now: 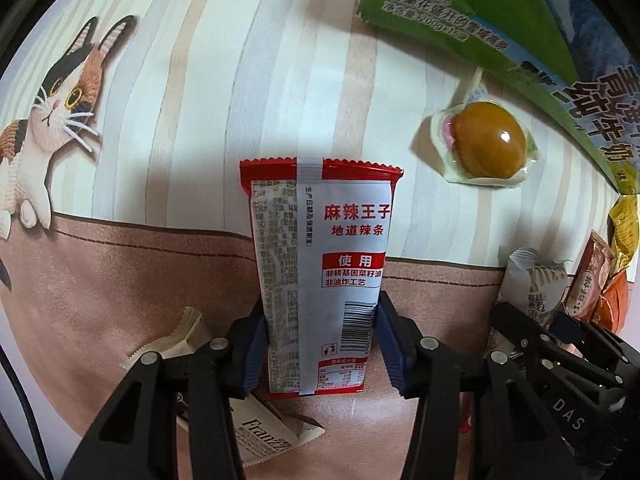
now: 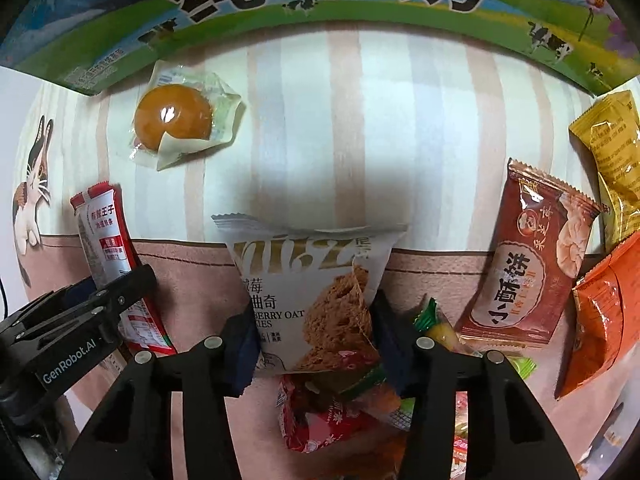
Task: Organize snacks
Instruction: 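Carry both packets into the box and open both grippers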
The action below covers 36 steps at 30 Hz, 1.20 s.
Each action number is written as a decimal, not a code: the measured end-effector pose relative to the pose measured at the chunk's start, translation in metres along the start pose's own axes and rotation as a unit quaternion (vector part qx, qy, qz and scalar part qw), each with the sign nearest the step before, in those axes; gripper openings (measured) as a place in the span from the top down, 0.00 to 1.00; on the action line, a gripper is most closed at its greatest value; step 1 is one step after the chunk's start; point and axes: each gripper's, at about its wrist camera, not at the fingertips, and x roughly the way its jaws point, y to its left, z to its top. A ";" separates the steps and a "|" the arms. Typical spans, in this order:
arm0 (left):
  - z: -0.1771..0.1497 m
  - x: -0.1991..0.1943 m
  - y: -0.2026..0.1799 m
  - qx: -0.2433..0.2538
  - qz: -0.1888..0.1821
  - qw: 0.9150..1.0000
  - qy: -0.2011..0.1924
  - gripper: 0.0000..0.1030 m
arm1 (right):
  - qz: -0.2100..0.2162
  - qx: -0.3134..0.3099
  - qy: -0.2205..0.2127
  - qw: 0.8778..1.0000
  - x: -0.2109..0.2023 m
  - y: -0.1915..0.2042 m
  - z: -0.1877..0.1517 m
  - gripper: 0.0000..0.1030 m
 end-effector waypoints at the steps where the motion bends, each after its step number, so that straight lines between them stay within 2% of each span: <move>1: -0.009 -0.007 -0.012 0.000 0.000 1.000 -0.001 0.56 | 0.001 -0.001 -0.001 1.000 -0.002 0.001 0.000 0.49; 2: -0.009 -0.010 -0.013 0.002 -0.002 1.000 -0.003 0.57 | 0.003 -0.003 -0.003 1.000 -0.005 0.000 -0.002 0.50; 3: -0.025 -0.021 -0.012 0.002 -0.003 1.000 -0.005 0.57 | 0.008 -0.003 -0.006 1.000 -0.008 -0.001 -0.004 0.50; 6: -0.032 -0.032 -0.006 0.003 -0.013 1.000 -0.001 0.57 | 0.023 -0.012 -0.019 0.999 -0.026 -0.002 -0.013 0.50; 8: -0.039 -0.048 -0.004 -0.009 -0.036 0.999 -0.005 0.58 | 0.031 -0.021 -0.031 0.999 -0.041 -0.002 -0.021 0.50; 12: -0.047 -0.101 -0.004 -0.017 -0.075 0.996 -0.040 0.58 | 0.059 -0.036 -0.062 0.996 -0.086 -0.008 -0.040 0.50; 17: -0.041 -0.172 -0.008 0.005 -0.110 0.990 -0.093 0.58 | 0.082 -0.047 -0.108 0.990 -0.145 -0.020 -0.055 0.50; 21: -0.028 -0.212 -0.039 0.027 -0.135 0.984 -0.115 0.58 | 0.110 -0.037 -0.140 0.983 -0.194 -0.032 -0.051 0.50; 26: 0.013 -0.240 -0.065 0.051 -0.136 0.979 -0.139 0.57 | 0.136 -0.017 -0.190 0.972 -0.256 -0.051 -0.015 0.50; 29: 0.056 -0.241 -0.080 0.067 -0.117 0.981 -0.137 0.57 | 0.116 -0.005 -0.212 0.970 -0.276 -0.066 0.028 0.50; 32: 0.095 -0.237 -0.090 0.073 -0.094 0.983 -0.138 0.57 | 0.089 0.009 -0.217 0.972 -0.277 -0.078 0.080 0.50; 36: 0.151 -0.220 -0.103 0.079 -0.057 0.987 -0.126 0.56 | 0.054 0.024 -0.198 0.978 -0.258 -0.091 0.146 0.50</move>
